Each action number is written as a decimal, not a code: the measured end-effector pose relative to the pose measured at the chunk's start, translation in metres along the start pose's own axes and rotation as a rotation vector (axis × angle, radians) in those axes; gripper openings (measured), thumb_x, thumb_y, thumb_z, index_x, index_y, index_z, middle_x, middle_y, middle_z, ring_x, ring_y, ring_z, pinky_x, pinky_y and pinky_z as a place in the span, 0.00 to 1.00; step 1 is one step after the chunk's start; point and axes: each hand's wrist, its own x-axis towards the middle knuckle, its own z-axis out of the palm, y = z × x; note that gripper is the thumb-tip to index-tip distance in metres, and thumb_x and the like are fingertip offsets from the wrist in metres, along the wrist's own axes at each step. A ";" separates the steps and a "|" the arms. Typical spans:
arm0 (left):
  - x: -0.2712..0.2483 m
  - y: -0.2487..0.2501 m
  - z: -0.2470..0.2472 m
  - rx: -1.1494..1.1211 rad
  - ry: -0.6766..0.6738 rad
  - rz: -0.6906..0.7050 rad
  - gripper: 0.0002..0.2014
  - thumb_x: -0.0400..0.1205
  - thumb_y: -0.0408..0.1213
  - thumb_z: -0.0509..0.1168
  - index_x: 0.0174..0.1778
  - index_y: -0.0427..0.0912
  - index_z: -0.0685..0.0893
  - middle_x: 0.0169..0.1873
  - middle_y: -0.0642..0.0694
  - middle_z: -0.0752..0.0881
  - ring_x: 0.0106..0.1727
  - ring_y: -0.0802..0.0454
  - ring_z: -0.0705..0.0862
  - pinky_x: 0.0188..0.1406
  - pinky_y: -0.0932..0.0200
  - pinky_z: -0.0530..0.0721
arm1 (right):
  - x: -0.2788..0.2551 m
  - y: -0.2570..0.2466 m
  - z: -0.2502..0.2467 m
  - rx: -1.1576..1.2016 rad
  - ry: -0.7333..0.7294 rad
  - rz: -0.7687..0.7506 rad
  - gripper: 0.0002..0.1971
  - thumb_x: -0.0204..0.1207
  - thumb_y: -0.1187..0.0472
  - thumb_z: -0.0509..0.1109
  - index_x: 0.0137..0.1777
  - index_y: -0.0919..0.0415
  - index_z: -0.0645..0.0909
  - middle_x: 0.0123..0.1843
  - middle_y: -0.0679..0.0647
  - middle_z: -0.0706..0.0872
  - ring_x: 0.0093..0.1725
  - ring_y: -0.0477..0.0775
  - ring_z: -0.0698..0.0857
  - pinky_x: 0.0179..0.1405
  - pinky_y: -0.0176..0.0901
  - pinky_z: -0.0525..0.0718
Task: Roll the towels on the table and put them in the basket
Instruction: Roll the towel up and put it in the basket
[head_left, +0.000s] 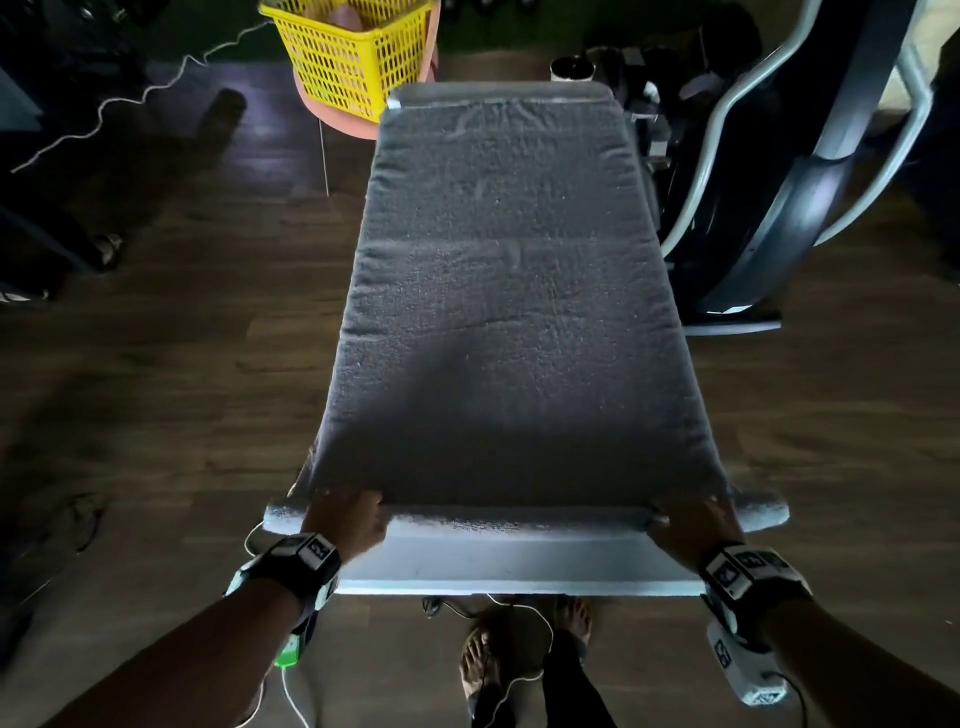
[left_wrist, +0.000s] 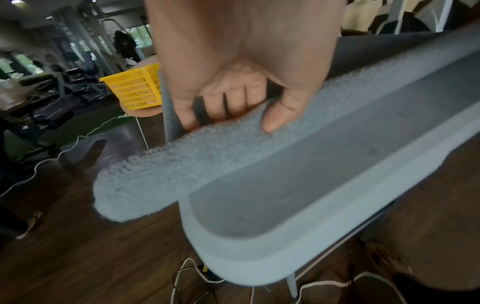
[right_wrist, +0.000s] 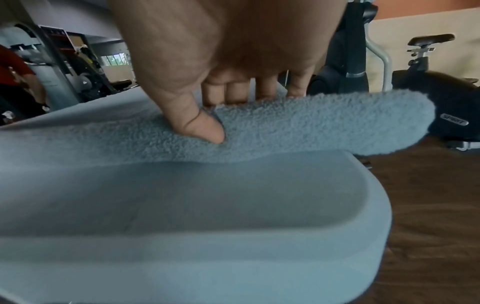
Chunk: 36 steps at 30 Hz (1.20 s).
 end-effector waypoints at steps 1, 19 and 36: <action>0.000 -0.001 -0.001 -0.011 0.023 0.007 0.16 0.74 0.42 0.57 0.42 0.39 0.89 0.40 0.38 0.89 0.42 0.37 0.88 0.41 0.49 0.86 | 0.003 0.001 -0.002 0.008 0.050 0.007 0.14 0.73 0.49 0.65 0.57 0.43 0.86 0.62 0.49 0.85 0.66 0.59 0.80 0.68 0.59 0.69; -0.027 -0.007 0.048 -0.091 0.268 0.090 0.23 0.78 0.44 0.60 0.65 0.33 0.82 0.58 0.35 0.86 0.59 0.35 0.84 0.66 0.43 0.69 | -0.033 -0.006 0.030 0.147 0.221 -0.041 0.22 0.72 0.54 0.70 0.65 0.59 0.83 0.62 0.57 0.86 0.60 0.62 0.84 0.68 0.56 0.74; -0.024 0.004 0.028 -0.014 0.022 0.068 0.34 0.46 0.34 0.84 0.51 0.37 0.89 0.47 0.39 0.89 0.47 0.36 0.88 0.56 0.42 0.75 | -0.036 -0.005 0.030 0.105 -0.006 -0.043 0.27 0.61 0.55 0.81 0.62 0.54 0.83 0.61 0.55 0.85 0.61 0.64 0.82 0.63 0.58 0.75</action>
